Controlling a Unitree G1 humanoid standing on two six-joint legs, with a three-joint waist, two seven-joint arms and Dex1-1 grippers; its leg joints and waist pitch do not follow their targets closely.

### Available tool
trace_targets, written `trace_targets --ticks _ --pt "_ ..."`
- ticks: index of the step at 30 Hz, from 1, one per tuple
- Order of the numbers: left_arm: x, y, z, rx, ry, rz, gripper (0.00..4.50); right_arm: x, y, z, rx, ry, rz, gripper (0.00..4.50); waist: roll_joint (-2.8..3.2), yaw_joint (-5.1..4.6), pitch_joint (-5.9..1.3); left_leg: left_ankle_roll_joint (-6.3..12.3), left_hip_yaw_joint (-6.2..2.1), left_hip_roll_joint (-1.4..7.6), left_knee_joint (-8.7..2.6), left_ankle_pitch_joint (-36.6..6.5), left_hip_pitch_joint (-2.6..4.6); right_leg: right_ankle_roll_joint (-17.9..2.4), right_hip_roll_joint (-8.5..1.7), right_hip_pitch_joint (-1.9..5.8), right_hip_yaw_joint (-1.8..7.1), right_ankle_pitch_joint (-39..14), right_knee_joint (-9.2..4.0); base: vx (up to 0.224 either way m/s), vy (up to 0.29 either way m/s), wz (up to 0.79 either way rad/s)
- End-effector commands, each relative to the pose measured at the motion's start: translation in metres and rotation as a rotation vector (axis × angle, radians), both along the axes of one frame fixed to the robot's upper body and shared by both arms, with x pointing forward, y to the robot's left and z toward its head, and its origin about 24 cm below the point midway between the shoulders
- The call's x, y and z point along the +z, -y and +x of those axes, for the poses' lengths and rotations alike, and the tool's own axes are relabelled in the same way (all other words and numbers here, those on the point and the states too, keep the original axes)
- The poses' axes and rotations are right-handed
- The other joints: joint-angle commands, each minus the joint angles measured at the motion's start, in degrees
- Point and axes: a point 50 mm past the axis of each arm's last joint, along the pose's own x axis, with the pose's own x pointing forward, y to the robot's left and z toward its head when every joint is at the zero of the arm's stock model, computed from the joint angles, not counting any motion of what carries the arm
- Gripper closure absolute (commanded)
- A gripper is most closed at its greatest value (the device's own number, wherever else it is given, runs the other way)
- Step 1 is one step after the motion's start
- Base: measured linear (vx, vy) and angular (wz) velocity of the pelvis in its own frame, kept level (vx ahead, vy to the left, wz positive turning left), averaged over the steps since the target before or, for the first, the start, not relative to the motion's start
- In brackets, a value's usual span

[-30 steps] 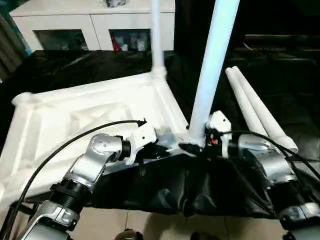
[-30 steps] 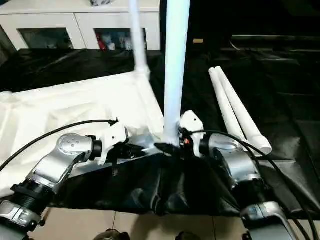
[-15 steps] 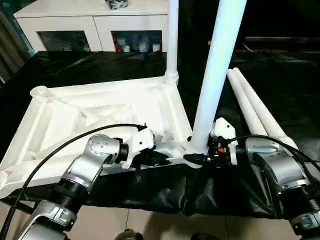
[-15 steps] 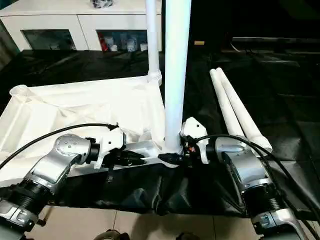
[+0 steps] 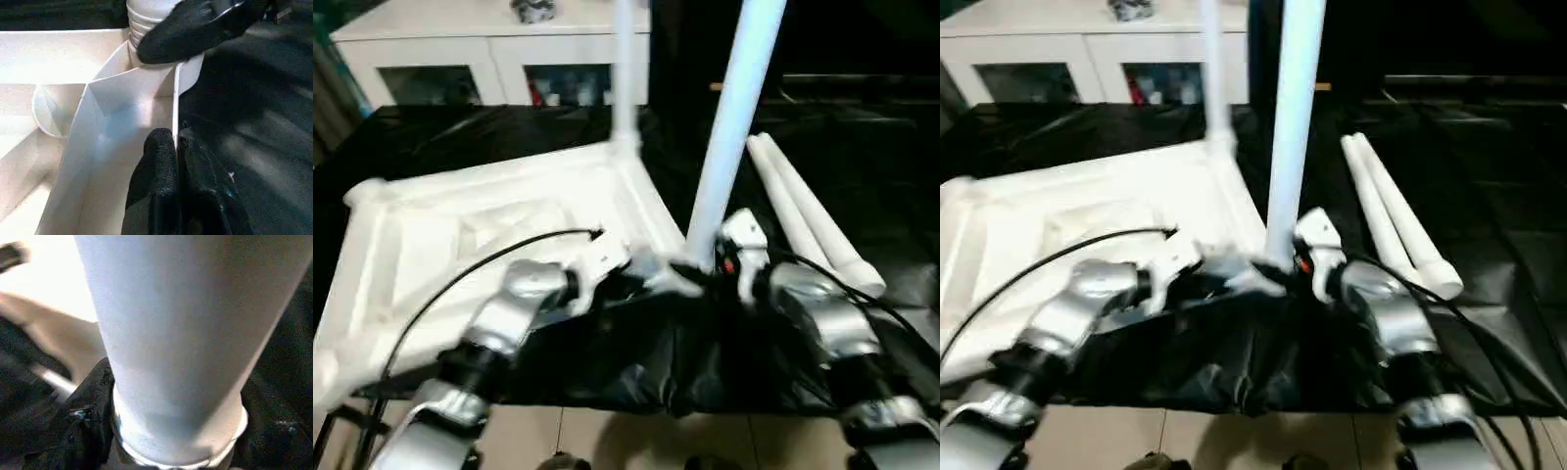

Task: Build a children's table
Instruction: Rotate leg to tighten

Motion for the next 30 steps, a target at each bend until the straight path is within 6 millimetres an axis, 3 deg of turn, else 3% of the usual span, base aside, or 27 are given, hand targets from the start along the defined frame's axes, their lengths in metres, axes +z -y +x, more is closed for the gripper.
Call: trace_targets --ticks 1,5,6,9,16,25,30 --pt "0.019 0.015 0.011 0.103 0.091 -0.052 4.5 -0.018 -0.027 -0.001 -0.05 -0.061 -0.005 1.75 -0.82 0.08 -4.44 2.06 -1.44 2.39 -4.07 -13.1 0.83 -11.2 -3.04 3.09 2.02 -20.0 -4.58 0.0 0.0 0.0" --pt "0.019 0.028 0.008 0.103 0.092 -0.071 4.5 -0.018 -0.037 0.004 -0.127 -0.07 0.035 1.75 -0.95 -0.21 -4.6 3.29 -1.37 2.28 -3.89 -11.6 0.63 -11.8 -3.0 3.21 1.99 -17.9 -4.43 0.0 0.0 0.0" --pt "0.019 0.033 0.007 0.097 0.093 -0.077 4.5 -0.017 -0.041 0.004 -0.124 -0.068 0.049 1.4 -0.85 -0.12 -4.63 3.48 -1.37 2.3 -3.88 -11.6 0.67 -11.8 -3.03 3.19 2.0 -17.8 -4.45 0.0 0.0 0.0" --pt "0.019 0.038 0.005 0.081 0.106 -0.071 4.5 -0.016 -0.047 0.004 -0.105 -0.07 0.079 1.03 -0.86 -0.1 -4.62 4.04 -1.38 2.4 -3.94 -11.7 0.59 -11.7 -3.0 3.2 1.97 -17.5 -4.44 0.0 0.0 0.0" --pt "0.018 0.033 -0.001 -0.044 0.141 -0.049 4.5 -0.012 -0.043 0.004 -0.063 -0.022 0.069 0.53 -0.78 -0.2 -4.68 3.74 -1.47 2.45 -4.06 -13.1 0.62 -11.3 -3.1 3.19 1.96 -18.5 -4.49 0.0 0.0 0.0" --pt "0.015 0.012 -0.014 -0.249 0.12 -0.033 4.5 -0.005 -0.022 -0.02 0.283 0.009 0.047 0.53 -0.62 0.43 -4.9 6.19 -1.23 2.75 -3.81 -10.0 0.61 -13.9 -2.9 3.45 2.03 -10.9 -3.5 0.0 0.0 0.0" --pt "0.014 0.002 -0.016 -0.297 0.099 -0.037 4.5 -0.005 -0.011 -0.036 0.47 -0.022 -0.006 0.53 -0.59 0.96 -4.61 5.34 -1.23 2.85 -4.0 -12.1 0.79 -13.5 -2.98 3.36 2.09 -14.6 -3.92 0.0 0.0 0.0"
